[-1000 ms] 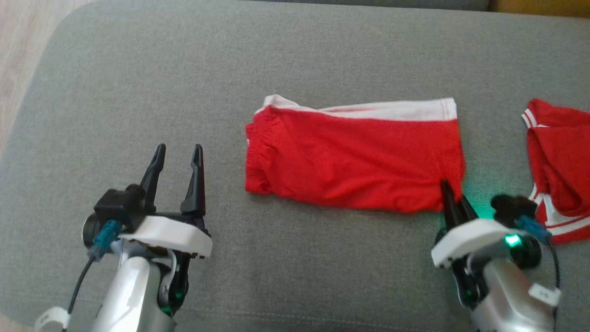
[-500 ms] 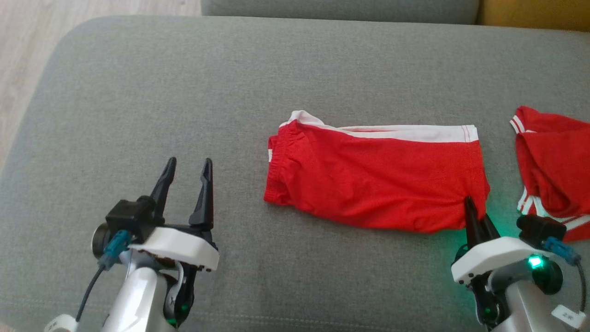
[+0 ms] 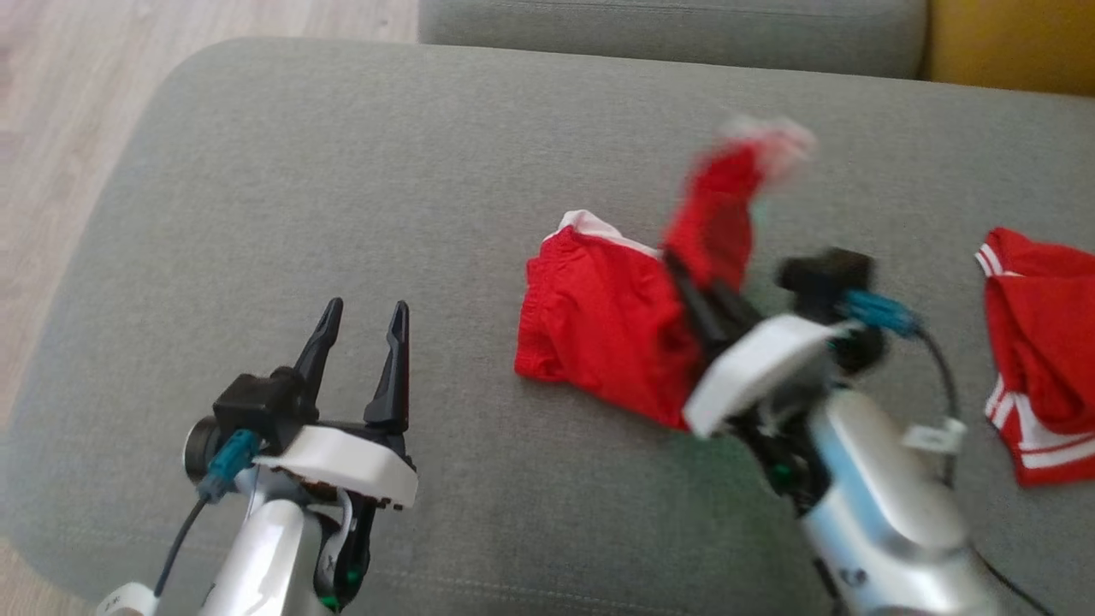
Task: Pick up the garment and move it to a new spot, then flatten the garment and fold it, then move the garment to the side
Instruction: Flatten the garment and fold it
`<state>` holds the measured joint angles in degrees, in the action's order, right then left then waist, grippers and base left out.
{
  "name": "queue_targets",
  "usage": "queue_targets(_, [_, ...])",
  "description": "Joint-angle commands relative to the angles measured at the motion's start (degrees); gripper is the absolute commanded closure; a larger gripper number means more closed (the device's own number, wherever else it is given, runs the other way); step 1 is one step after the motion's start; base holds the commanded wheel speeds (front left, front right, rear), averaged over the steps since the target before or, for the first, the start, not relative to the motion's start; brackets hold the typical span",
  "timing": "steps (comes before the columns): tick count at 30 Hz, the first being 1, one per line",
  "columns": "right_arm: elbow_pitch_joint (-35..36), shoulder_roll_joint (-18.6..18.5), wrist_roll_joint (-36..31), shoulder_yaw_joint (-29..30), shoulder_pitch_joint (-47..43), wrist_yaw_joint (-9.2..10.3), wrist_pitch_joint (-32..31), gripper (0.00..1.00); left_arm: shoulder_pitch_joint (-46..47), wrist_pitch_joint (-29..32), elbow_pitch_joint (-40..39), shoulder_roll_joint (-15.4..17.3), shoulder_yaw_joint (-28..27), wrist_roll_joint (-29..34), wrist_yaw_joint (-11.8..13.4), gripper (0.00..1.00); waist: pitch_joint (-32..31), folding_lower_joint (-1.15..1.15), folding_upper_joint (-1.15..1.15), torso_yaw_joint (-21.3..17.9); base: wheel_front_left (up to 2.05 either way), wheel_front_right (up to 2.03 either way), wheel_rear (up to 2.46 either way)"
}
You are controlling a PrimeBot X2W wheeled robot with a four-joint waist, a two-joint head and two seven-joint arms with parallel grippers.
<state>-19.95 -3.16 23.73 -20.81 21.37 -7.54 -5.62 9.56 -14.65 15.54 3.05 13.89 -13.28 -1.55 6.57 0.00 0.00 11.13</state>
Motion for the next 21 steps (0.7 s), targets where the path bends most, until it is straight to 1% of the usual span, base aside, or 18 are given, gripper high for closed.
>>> queue_targets(1, [1.46, 0.28, 1.54, -3.31, 2.25, 0.05, -0.06, 1.0, 1.43, -0.27, -1.48, 0.6, -1.72, -0.66, 0.02, 0.0, 0.17, 0.0, 0.0, 0.92, 0.0, 0.0, 0.0])
queue_targets(6, [-5.15, 0.28, 7.91, -13.11, 6.02, 0.05, 0.14, 1.0, 1.94, -0.29, -1.1, 0.44, -0.86, -1.13, -0.01, 0.0, 0.87, 0.0, 0.0, 3.28, 0.0, 0.0, 0.0])
queue_targets(11, [-12.02, 0.28, 11.88, -18.74, 8.43, 0.05, 2.57, 1.0, 2.47, -0.31, -0.87, 0.3, -0.36, -1.63, 0.11, 0.0, 2.17, 0.0, 0.0, 4.58, 0.0, 0.0, 0.0])
queue_targets(12, [-13.1, 0.28, 12.43, -19.65, 8.91, 0.05, 2.98, 0.93, 2.57, -0.31, -0.86, 0.29, -0.42, -1.73, 0.14, 0.0, 2.47, 0.0, 0.0, 4.58, 0.0, 0.0, 0.0])
queue_targets(13, [-14.02, 0.28, 12.83, -20.42, 9.39, 0.05, 3.55, 0.15, 2.67, -0.32, -0.84, 0.29, -0.48, -1.77, 0.17, 0.0, 2.69, 0.0, 0.0, 4.55, 0.0, 0.0, 0.0])
queue_targets(14, [-14.65, 0.28, 13.35, -21.15, 9.84, 0.05, 4.16, 0.0, 2.74, -0.32, -0.84, 0.29, -0.56, -1.8, 0.21, 0.0, 2.89, 0.0, 0.0, 4.46, 0.0, 0.0, 0.0])
queue_targets(17, [-15.28, 0.28, 14.59, -23.23, 11.1, 0.05, 6.47, 0.0, 2.8, -0.33, -1.0, 0.37, -0.93, -1.8, 0.35, 0.0, 3.24, 0.0, 0.0, 3.97, 0.0, 0.0, 0.0])
queue_targets(21, [-13.33, 0.28, 15.25, -26.13, 12.12, 0.05, 10.17, 0.0, 2.7, -0.34, -1.21, 0.58, -1.48, -1.63, 0.57, 0.0, 3.17, 0.0, 0.0, 2.88, 0.0, 0.0, 0.0])
